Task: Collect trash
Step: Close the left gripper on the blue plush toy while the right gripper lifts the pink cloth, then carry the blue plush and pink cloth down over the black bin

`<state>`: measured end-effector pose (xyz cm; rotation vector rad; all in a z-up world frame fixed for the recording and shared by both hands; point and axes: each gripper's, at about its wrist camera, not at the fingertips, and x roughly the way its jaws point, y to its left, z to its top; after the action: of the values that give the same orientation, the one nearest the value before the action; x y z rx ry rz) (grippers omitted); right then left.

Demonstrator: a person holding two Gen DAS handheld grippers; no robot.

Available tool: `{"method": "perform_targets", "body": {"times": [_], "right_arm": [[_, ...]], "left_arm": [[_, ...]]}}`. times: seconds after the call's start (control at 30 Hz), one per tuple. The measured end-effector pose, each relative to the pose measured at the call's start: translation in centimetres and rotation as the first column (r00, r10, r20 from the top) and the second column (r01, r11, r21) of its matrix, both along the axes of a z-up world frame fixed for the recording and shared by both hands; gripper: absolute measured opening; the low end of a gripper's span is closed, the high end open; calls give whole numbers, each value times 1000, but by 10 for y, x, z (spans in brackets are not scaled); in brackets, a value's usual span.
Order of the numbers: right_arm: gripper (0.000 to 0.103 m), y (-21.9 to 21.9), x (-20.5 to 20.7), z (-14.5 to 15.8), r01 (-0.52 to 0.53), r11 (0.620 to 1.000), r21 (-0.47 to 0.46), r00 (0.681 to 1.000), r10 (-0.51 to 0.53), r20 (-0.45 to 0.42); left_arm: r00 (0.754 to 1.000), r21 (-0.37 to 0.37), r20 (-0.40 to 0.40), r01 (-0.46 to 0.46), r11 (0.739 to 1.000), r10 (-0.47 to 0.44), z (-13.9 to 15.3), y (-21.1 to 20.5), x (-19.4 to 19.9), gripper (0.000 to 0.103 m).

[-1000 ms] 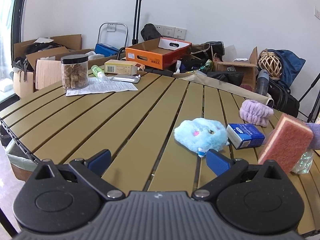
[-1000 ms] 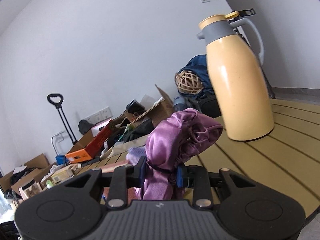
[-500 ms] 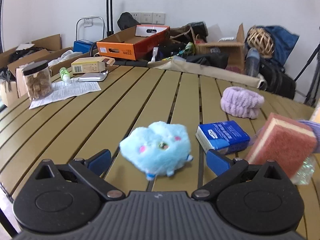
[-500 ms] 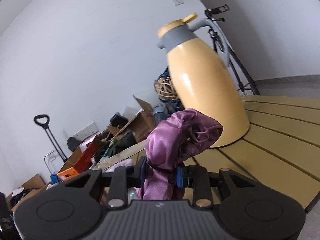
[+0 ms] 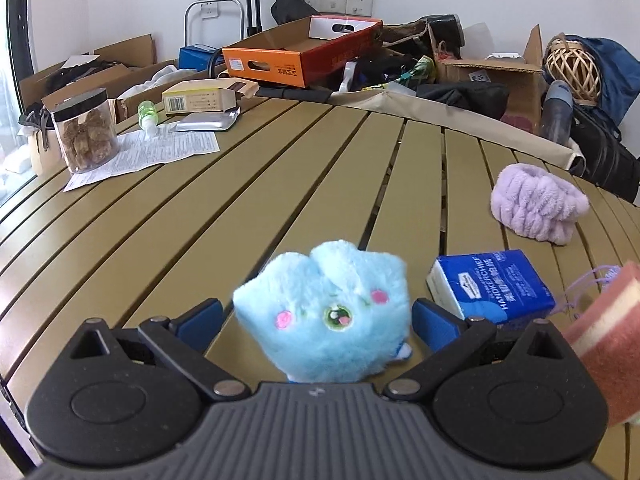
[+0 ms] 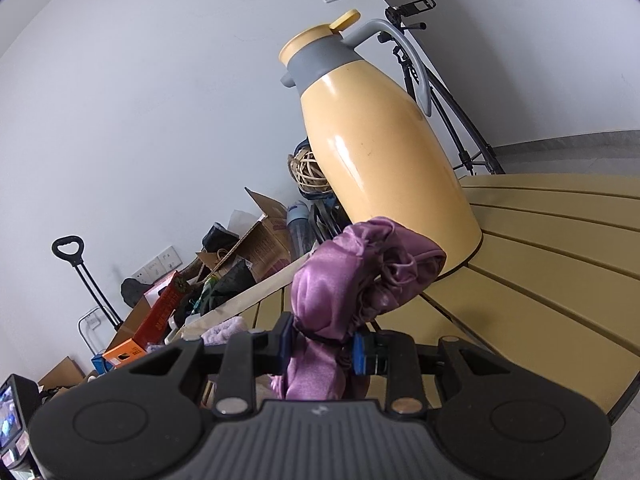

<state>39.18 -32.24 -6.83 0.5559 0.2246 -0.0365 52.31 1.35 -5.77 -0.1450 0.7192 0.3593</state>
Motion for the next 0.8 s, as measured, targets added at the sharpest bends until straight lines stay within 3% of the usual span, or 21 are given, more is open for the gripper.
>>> {"method": "perform_targets", "body": {"times": [0.13, 0.37, 0.8], "right_arm": [[28, 2, 0, 0, -5, 1000, -3, 1000, 5, 0], [28, 4, -1, 1, -11, 1000, -13, 1000, 12, 5], [28, 5, -2, 2, -25, 1000, -12, 1000, 25, 14]], "left_arm": [[1000, 0, -9, -9, 1000, 9, -4, 3, 2, 102], [1000, -9, -3, 15, 1000, -15, -4, 1, 2, 88], [999, -7, 29, 21, 1000, -21, -1, -1, -6, 82]]}}
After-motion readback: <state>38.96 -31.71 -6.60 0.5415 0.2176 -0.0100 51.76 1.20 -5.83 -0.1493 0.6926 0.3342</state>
